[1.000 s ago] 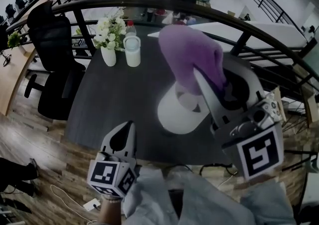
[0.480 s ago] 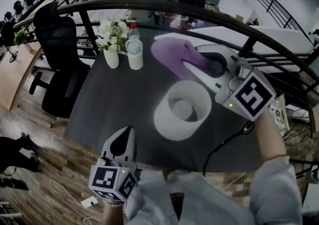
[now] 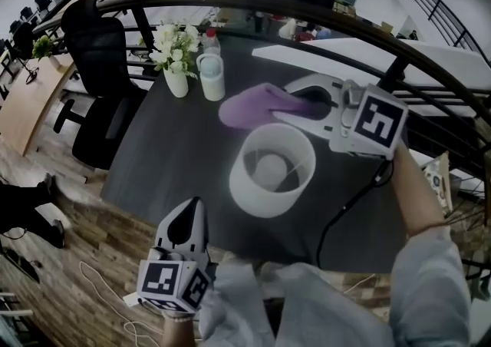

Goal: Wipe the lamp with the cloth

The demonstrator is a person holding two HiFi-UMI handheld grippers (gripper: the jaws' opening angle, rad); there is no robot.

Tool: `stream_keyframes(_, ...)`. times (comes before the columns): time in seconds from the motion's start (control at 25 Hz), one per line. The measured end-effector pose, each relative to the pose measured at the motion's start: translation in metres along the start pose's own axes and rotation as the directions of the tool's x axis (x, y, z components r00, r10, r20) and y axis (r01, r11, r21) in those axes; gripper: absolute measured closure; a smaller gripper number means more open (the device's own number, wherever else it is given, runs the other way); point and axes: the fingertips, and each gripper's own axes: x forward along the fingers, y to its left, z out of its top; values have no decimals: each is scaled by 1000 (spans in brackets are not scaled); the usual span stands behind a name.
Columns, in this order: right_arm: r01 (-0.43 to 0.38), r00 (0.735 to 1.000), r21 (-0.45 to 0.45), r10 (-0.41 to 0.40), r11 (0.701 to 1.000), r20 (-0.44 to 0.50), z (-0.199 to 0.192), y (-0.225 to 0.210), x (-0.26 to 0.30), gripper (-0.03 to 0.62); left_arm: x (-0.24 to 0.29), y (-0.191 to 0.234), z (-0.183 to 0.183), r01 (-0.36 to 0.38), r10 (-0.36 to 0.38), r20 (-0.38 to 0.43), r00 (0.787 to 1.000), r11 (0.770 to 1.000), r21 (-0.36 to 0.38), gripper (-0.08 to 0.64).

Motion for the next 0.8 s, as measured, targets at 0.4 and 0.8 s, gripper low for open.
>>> stream_keyframes(0.4, -24, 1000, 156, 23, 988, 8, -81, 19, 5, 543, 6, -11, -14, -67, 67, -17, 998, 998, 12, 548)
stream_keyframes(0.8, -4, 999, 303, 15, 953, -35, -160, 53, 22, 544, 0, -21, -24, -116, 117, -41, 992, 993, 21, 548)
